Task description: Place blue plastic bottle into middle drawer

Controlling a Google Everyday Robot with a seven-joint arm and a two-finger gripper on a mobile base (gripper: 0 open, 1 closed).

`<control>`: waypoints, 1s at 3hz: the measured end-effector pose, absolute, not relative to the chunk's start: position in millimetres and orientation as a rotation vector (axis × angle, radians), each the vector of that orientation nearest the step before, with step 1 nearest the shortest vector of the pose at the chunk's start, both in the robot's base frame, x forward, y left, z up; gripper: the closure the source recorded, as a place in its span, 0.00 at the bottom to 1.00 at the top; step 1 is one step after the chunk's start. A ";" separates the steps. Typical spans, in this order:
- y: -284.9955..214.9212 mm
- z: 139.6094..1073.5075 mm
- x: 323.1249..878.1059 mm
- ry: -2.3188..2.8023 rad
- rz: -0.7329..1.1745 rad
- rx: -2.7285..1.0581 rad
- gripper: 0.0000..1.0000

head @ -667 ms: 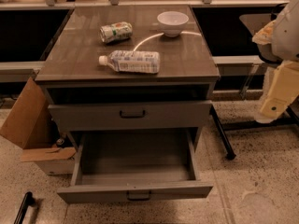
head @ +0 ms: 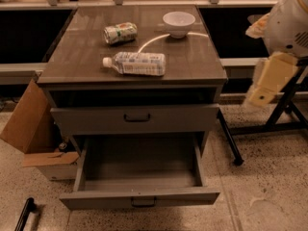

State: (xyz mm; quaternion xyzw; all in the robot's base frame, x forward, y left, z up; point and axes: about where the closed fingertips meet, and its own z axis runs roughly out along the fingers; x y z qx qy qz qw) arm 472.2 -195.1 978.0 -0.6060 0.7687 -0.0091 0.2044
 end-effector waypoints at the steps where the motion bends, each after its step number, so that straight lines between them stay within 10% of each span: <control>1: -158.6 973.9 516.6 2.036 0.108 -1.669 0.00; 3: -116.6 959.9 558.9 1.963 0.236 -1.634 0.00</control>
Offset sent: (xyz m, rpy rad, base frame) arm 0.1237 0.1209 -0.0261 0.3699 -0.0145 0.1240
